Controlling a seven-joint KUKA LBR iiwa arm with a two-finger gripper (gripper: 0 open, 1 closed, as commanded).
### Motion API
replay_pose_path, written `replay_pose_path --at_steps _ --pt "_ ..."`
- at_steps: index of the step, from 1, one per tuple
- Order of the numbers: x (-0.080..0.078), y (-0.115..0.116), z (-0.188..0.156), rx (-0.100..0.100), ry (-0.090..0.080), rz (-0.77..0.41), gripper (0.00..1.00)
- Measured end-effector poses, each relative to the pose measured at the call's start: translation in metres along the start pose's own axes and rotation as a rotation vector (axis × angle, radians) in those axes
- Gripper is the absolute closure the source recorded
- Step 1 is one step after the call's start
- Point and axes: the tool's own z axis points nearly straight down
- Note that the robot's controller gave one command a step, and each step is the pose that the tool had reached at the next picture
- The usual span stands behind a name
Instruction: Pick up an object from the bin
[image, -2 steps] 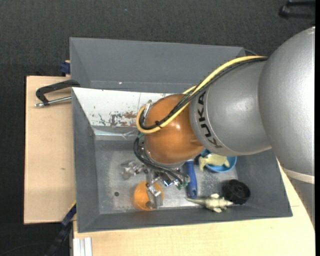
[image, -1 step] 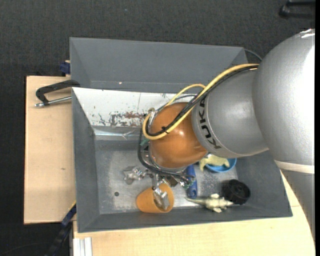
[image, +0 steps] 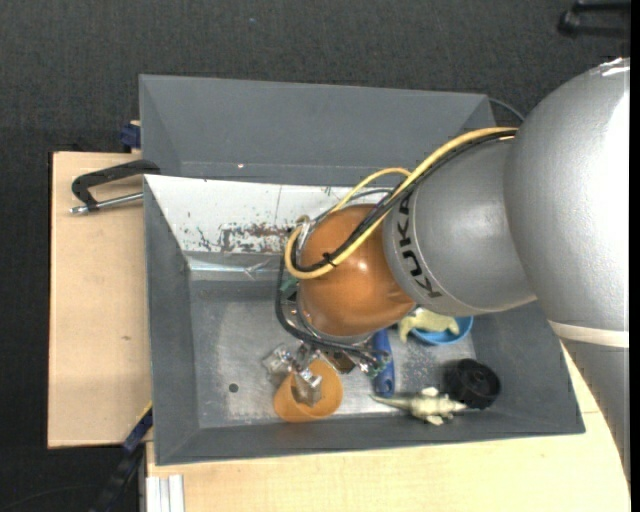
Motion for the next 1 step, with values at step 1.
replay_pose_path --at_steps 1 --pt "0.0043 -0.0594 -0.1930 0.009 -0.012 -0.099 1.00"
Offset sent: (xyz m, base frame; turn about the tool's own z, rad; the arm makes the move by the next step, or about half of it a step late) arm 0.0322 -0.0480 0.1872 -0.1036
